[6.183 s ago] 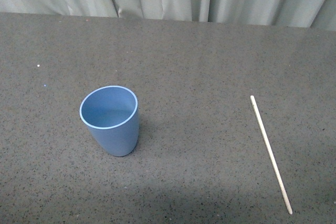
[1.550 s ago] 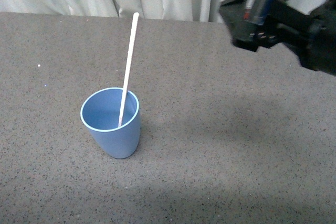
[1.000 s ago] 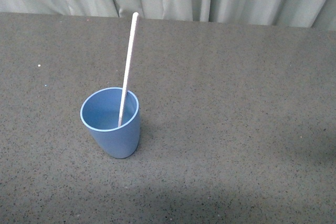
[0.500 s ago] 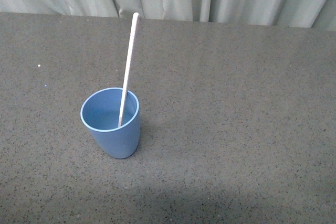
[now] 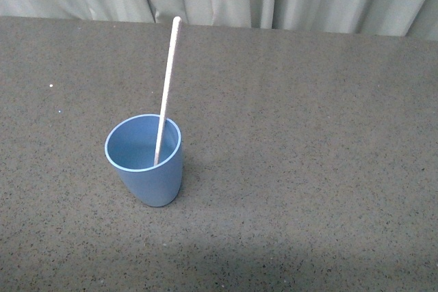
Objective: Transfer chopsticks to blue cup
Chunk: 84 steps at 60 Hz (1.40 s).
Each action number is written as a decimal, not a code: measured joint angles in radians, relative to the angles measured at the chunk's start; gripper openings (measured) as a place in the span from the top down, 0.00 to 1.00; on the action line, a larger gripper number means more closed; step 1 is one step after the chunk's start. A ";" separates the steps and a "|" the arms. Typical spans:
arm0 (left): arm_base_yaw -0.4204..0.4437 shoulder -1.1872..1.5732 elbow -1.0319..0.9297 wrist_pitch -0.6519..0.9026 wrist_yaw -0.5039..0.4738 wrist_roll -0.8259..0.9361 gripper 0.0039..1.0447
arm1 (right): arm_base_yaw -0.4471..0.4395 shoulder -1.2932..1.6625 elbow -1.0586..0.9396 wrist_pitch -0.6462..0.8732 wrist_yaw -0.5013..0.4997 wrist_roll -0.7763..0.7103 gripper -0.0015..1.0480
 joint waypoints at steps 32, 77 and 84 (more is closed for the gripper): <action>0.000 0.000 0.000 0.000 0.000 0.000 0.06 | 0.000 -0.235 0.000 -0.228 0.000 0.000 0.99; 0.000 0.000 0.000 0.000 0.000 0.000 0.06 | 0.000 -0.467 0.001 -0.467 -0.003 -0.002 0.56; 0.000 0.000 0.000 0.000 0.000 0.000 0.06 | 0.000 -0.467 0.001 -0.467 -0.003 -0.002 0.36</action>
